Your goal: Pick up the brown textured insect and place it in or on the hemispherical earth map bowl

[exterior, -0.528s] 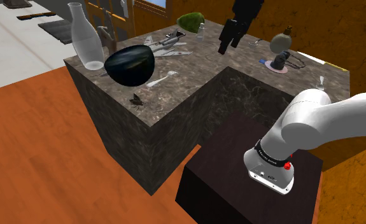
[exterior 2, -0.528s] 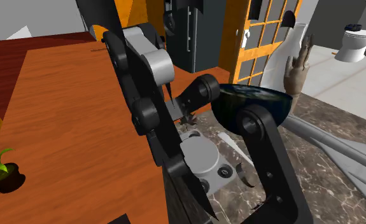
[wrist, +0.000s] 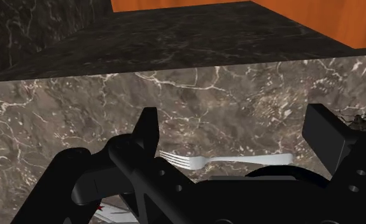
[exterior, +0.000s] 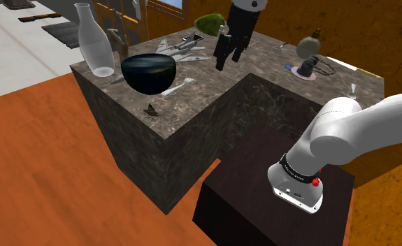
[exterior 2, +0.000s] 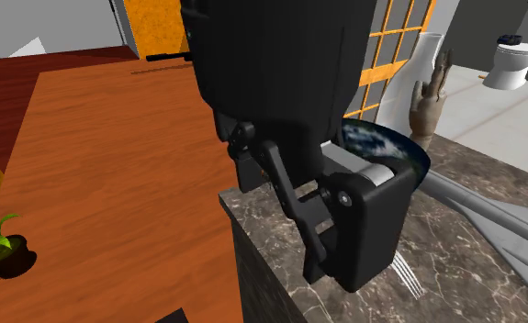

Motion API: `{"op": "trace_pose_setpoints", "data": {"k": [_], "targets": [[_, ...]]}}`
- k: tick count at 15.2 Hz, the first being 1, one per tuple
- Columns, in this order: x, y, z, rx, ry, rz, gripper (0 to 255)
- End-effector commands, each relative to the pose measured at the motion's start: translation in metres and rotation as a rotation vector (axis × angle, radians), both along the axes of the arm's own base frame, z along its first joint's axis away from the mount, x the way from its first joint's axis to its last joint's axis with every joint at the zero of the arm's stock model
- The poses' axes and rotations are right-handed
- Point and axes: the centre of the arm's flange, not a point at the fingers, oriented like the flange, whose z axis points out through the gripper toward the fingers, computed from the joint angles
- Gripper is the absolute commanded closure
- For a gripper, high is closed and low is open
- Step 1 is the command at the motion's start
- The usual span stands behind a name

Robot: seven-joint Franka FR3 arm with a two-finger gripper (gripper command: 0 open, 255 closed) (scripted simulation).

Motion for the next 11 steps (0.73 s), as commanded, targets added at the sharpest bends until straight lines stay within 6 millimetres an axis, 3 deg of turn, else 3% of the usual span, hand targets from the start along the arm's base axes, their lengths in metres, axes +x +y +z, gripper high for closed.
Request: {"op": "trace_pose_setpoints", "data": {"k": [1,11], "targets": [[0.012,0.022,-0.012,-0.003,0.007,-0.002,0],[0.078,0.127,-0.071,-0.024,0.047,-0.007,0]]}}
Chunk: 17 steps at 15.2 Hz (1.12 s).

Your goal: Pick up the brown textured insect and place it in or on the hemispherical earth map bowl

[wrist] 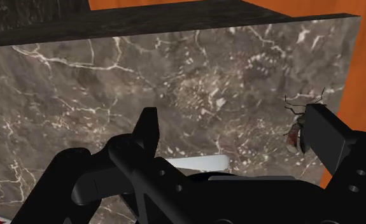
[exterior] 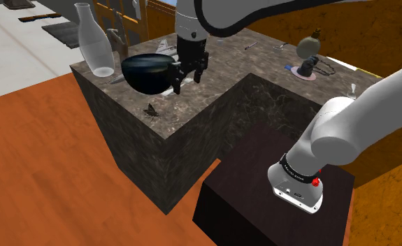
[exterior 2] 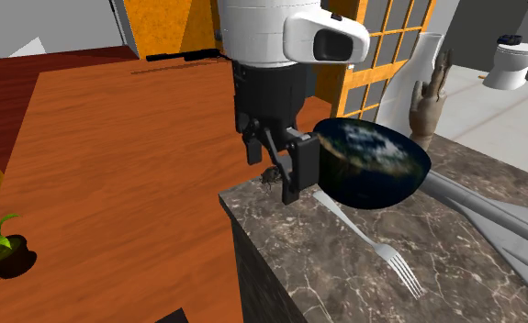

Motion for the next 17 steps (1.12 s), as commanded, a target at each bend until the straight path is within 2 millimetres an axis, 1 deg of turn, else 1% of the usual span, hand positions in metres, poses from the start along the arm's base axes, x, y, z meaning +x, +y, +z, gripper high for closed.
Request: {"op": "trace_pose_setpoints", "data": {"k": [1,9,10,16,17], "targets": [[0.014,0.022,-0.01,-0.003,0.008,-0.002,0],[0.065,0.104,-0.061,-0.02,0.039,-0.006,0],[0.066,0.107,-0.062,-0.02,0.04,-0.006,0],[0.066,0.106,-0.094,-0.02,0.04,-0.006,0],[0.066,0.106,-0.102,-0.02,0.04,-0.006,0]]}}
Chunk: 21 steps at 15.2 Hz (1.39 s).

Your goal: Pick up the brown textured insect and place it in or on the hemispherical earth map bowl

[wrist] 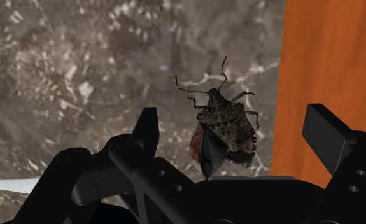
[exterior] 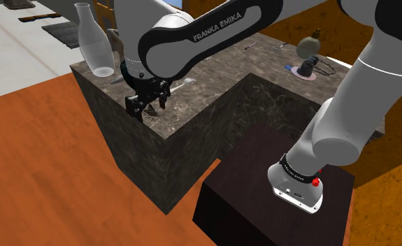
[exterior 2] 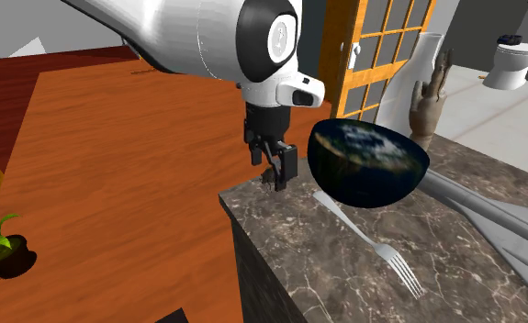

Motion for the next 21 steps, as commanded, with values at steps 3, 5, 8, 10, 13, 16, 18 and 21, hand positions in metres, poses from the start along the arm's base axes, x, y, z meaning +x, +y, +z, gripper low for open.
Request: {"op": "trace_pose_setpoints", "data": {"k": [3,5,8,10,13,16,18,21], "targets": [[0.0,-0.001,-0.008,0.0,0.0,0.0,0],[0.0,-0.001,-0.008,0.0,0.0,0.0,0],[0.0,-0.001,-0.008,0.0,0.0,0.0,0],[0.0,-0.001,-0.008,0.0,0.0,0.0,255],[0.0,-0.002,-0.008,0.0,0.0,0.0,255],[0.0,-0.001,-0.008,0.0,0.0,0.0,255],[0.0,-0.001,-0.008,0.0,0.0,0.0,255],[0.0,-0.001,0.008,0.0,0.0,0.0,255]]}}
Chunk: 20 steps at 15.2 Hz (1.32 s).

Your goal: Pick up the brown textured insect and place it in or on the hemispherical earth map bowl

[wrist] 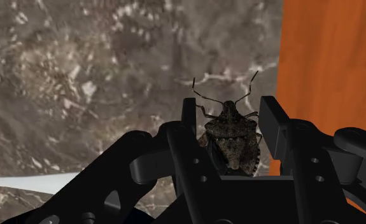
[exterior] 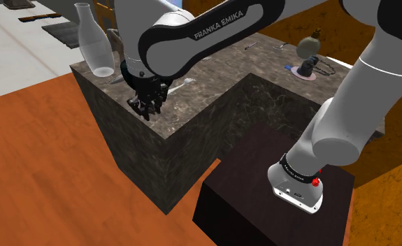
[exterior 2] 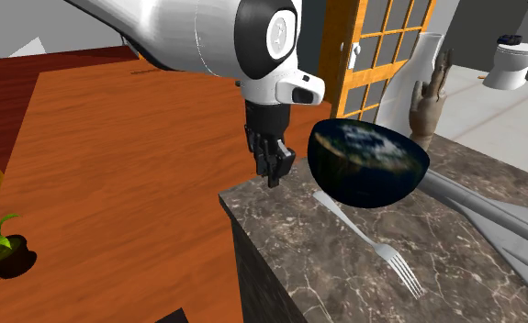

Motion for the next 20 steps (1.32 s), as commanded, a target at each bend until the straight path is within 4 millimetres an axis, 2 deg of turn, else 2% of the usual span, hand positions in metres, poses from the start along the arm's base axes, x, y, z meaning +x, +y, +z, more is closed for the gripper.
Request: {"op": "trace_pose_setpoints", "data": {"k": [1,20], "targets": [[0.001,-0.001,0.009,-0.001,0.001,0.0,255],[0.001,-0.001,0.11,-0.001,0.001,0.0,255]]}}
